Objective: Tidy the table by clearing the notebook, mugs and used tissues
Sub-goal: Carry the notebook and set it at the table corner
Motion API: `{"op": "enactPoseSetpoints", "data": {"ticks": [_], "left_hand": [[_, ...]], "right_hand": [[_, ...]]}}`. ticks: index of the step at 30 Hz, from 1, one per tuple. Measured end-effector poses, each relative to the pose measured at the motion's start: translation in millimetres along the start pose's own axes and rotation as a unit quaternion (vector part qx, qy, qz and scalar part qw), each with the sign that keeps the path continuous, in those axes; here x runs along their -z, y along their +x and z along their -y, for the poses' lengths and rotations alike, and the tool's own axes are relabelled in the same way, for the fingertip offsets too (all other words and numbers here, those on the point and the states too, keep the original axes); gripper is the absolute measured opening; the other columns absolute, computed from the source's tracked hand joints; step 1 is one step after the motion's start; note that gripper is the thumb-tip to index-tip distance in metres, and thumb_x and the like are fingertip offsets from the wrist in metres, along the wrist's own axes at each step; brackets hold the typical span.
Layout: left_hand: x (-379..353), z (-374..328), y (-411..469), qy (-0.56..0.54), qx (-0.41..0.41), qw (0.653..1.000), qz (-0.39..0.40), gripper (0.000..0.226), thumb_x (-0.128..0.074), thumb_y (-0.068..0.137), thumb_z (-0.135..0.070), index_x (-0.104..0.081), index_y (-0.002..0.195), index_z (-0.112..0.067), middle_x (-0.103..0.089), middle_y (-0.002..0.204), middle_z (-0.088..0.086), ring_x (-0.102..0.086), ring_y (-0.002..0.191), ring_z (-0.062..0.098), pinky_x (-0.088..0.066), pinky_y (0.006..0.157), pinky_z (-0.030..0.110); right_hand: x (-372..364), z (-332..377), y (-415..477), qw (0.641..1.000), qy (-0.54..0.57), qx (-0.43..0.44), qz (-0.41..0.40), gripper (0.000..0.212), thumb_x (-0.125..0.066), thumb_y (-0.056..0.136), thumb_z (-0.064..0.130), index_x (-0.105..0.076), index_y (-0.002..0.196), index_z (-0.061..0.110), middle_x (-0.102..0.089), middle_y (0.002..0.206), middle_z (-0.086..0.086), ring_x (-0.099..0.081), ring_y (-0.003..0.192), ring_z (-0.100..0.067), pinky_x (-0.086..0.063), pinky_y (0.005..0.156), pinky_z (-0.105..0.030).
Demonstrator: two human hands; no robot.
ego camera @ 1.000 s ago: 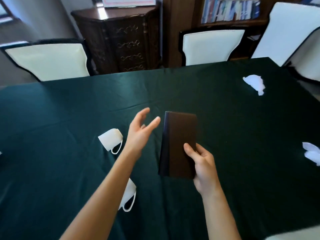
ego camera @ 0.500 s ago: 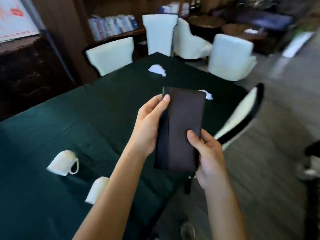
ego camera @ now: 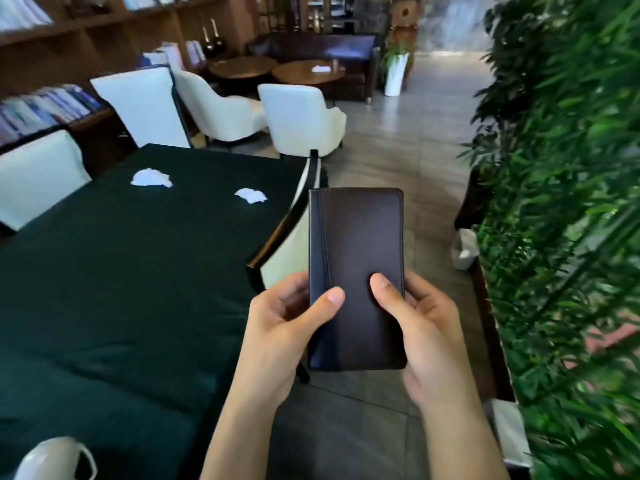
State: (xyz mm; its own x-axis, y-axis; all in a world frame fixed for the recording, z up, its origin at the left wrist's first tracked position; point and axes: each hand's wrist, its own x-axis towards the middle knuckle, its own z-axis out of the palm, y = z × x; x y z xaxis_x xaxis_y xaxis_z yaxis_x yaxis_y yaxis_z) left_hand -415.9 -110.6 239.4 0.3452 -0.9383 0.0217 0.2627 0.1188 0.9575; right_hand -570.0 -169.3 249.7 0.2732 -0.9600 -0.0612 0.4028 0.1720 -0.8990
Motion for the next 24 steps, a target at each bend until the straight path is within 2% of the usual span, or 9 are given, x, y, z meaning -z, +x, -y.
{"op": "enactPoseSetpoints", "data": {"ticks": [5, 9, 14, 17, 21, 24], "left_hand": [[-73.7, 24.5, -16.0, 0.021, 0.055, 0.996, 0.071, 0.039, -0.088, 0.079, -0.027, -0.082, 0.116, -0.017, -0.083, 0.113, 0.011, -0.081, 0.102, 0.027, -0.064, 0.081, 0.031], [-118.5, 28.7, -15.5, 0.063, 0.079, 0.989, 0.109, 0.048, -0.095, 0.069, -0.037, -0.082, 0.113, -0.022, -0.084, 0.111, 0.009, -0.081, 0.102, 0.028, -0.065, 0.079, 0.030], [-158.2, 37.1, -8.3, 0.073, 0.056, 0.990, 0.109, 0.037, -0.087, 0.075, -0.027, -0.082, 0.111, -0.022, -0.084, 0.111, 0.009, -0.081, 0.104, 0.028, -0.065, 0.084, 0.033], [-170.6, 41.8, -0.3, 0.070, 0.054, 0.991, 0.098, 0.035, -0.086, 0.075, -0.029, -0.083, 0.108, -0.021, -0.084, 0.109, 0.010, -0.081, 0.103, 0.029, -0.066, 0.083, 0.035], [-177.8, 49.7, 21.4, 0.069, 0.051, 0.992, 0.089, 0.032, -0.086, 0.076, -0.032, -0.083, 0.105, -0.020, -0.084, 0.107, 0.011, -0.080, 0.102, 0.031, -0.067, 0.087, 0.043], [-180.9, 55.5, 42.4, 0.070, 0.053, 0.992, 0.089, 0.031, -0.086, 0.076, -0.033, -0.083, 0.104, -0.019, -0.084, 0.106, 0.011, -0.080, 0.101, 0.033, -0.067, 0.084, 0.039]], "right_hand": [[75.9, 35.2, -8.6, 0.999, 0.011, -0.003, -0.035, 0.022, -0.080, 0.086, 0.023, -0.082, 0.108, 0.018, -0.082, 0.109, -0.010, -0.079, 0.101, -0.027, -0.064, 0.077, -0.034], [121.3, 58.7, -11.8, 0.999, 0.009, -0.008, -0.043, 0.023, -0.075, 0.087, 0.025, -0.081, 0.109, 0.019, -0.082, 0.110, -0.009, -0.079, 0.102, -0.027, -0.064, 0.078, -0.035], [158.1, 74.8, -9.3, 1.000, 0.012, 0.007, -0.025, 0.020, -0.073, 0.093, 0.020, -0.080, 0.111, 0.019, -0.082, 0.113, -0.009, -0.078, 0.105, -0.025, -0.063, 0.079, -0.029], [178.6, 78.8, -6.7, 1.000, -0.017, 0.015, -0.016, 0.022, -0.075, 0.090, 0.020, -0.079, 0.112, 0.018, -0.082, 0.113, -0.009, -0.078, 0.107, -0.025, -0.062, 0.082, -0.027], [196.9, 78.7, 2.7, 0.999, -0.043, 0.003, -0.011, 0.029, -0.079, 0.084, 0.020, -0.079, 0.112, 0.017, -0.082, 0.112, -0.010, -0.077, 0.108, -0.025, -0.062, 0.088, -0.029], [200.2, 78.5, 18.4, 0.999, -0.044, 0.000, -0.020, 0.031, -0.080, 0.082, 0.017, -0.079, 0.112, 0.014, -0.082, 0.110, -0.011, -0.078, 0.106, -0.025, -0.062, 0.088, -0.029]]}}
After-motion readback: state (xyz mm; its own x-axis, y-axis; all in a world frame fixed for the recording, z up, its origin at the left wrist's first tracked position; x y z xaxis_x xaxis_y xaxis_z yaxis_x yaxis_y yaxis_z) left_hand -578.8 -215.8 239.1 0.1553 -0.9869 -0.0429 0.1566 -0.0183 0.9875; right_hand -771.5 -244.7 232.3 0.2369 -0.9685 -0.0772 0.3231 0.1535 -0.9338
